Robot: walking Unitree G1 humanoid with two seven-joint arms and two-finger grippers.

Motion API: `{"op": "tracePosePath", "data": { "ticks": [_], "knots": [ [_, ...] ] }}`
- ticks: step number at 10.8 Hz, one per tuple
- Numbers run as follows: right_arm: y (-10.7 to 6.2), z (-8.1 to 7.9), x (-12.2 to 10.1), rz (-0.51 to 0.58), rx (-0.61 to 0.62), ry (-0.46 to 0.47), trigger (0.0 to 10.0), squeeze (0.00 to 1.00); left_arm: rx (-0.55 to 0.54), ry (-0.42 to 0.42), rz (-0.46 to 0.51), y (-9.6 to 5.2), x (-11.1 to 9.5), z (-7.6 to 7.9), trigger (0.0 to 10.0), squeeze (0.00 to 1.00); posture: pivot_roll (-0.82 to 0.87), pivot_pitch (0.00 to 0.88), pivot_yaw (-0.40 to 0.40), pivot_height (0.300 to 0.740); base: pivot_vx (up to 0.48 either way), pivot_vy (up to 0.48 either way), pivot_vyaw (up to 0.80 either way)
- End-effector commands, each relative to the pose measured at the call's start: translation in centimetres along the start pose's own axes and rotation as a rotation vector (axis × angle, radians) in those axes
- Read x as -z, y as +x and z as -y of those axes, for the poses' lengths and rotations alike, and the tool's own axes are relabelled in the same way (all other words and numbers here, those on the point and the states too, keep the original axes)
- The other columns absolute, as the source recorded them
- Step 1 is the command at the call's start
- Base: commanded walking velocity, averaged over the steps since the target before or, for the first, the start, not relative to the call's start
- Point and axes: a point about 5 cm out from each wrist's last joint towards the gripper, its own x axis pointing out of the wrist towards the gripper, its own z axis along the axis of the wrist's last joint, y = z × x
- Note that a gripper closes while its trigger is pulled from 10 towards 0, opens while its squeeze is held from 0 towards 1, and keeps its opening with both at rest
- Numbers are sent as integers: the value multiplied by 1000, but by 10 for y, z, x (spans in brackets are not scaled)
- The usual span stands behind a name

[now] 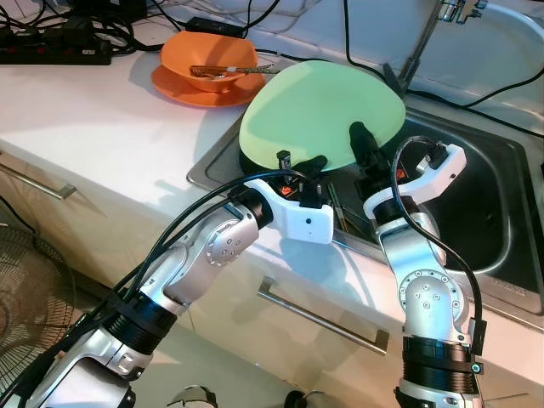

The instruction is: Kitchen organization

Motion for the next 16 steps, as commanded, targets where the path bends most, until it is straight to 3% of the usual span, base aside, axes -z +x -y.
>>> {"op": "tracePosePath", "data": {
  "ticks": [1, 5, 6, 7, 11, 13, 14, 16],
  "knots": [
    [-1, 8, -2, 15, 47, -3, 0, 0, -35, 24, 42, 2, -8, -8, 10000, 0, -56, 72, -97, 740, 0, 0, 0],
    [0, 8, -1, 11, 51, 6, 0, 0, -47, 21, 28, 2, -6, -9, 10000, 0, -56, 70, -97, 740, 0, 0, 0],
    [0, 8, -1, 10, 50, 7, 0, 0, -58, 13, 22, 2, -5, -10, 10000, 941, -56, 70, -97, 740, 0, 0, 0],
    [0, 8, -1, 11, 52, 12, 0, 0, -61, -4, 17, 2, -4, -12, 10000, 1000, -53, 72, -99, 740, 0, 0, 0],
    [0, 14, -3, 42, 115, 39, 0, 0, -61, -9, 19, 2, -4, -12, 10000, 1000, -53, 71, -98, 740, 0, 0, 0],
    [1, 29, -14, 116, 238, 39, 0, 0, -63, -11, 24, 1, -5, -11, 10000, 1000, -53, 71, -98, 740, 0, 0, 0],
    [2, 33, -17, 134, 262, 42, 0, 0, -54, -12, 25, 1, -5, -9, 10000, 0, -50, 72, -98, 740, 0, 0, 0],
    [5, 39, -26, 184, 312, 41, 0, 0, -44, -28, 24, 1, -5, -7, 10000, 0, -49, 70, -98, 740, 0, 0, 0]
  ]
}}
